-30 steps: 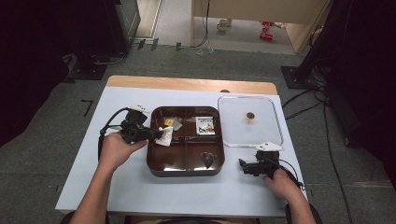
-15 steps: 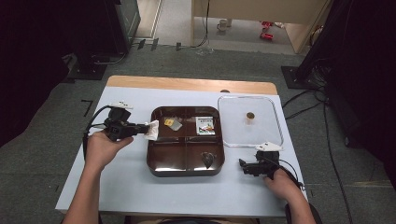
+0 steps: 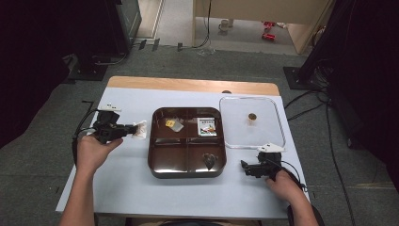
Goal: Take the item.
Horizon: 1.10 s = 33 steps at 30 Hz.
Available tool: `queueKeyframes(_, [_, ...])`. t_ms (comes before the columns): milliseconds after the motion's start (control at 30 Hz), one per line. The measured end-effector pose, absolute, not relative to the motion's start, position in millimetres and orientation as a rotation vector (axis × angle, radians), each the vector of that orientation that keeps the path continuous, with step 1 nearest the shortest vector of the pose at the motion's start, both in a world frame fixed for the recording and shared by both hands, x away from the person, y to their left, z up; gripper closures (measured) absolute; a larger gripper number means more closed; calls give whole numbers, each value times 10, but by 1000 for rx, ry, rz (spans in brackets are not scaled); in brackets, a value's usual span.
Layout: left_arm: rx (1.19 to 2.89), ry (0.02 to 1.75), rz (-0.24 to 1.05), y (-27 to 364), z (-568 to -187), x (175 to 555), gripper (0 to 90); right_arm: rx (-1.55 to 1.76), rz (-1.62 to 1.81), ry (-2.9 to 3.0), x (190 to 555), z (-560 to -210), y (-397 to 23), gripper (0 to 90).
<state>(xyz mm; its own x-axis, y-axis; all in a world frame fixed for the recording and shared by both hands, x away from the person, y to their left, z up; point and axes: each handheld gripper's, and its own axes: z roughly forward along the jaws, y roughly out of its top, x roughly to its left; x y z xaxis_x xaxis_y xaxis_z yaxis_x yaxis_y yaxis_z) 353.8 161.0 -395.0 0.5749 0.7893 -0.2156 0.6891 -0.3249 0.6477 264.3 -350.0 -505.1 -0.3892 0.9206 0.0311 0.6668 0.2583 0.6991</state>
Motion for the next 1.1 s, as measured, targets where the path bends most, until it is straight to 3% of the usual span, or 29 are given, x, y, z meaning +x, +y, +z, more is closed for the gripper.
queueKeyframes(400, [2070,1306,211,1844,-4334,3701,864,1446,904,2152,2644,-5051,-3500,0])
queueKeyframes(500, [2051,1308,167,1863,-4451,3751,863,1445,904,2152,2644,-5051,-3500,0])
queueKeyframes(600, [2127,1332,181,1817,-4602,3809,861,1445,904,2152,2644,-5051,-3500,0])
queueKeyframes(900, [2128,1351,158,1798,-4692,3850,848,1445,905,2152,2645,-5051,-3501,0])
queueKeyframes(967, [2132,1355,181,1783,-4701,3845,827,1446,904,2152,2644,-5051,-3501,0])
queueKeyframes(1033, [2170,1329,219,1749,-4705,3829,706,1446,904,2152,2644,-5051,-3500,0])
queueKeyframes(1100, [2169,1326,212,1747,-4703,3827,703,1447,904,2152,2643,-5051,-3499,0])
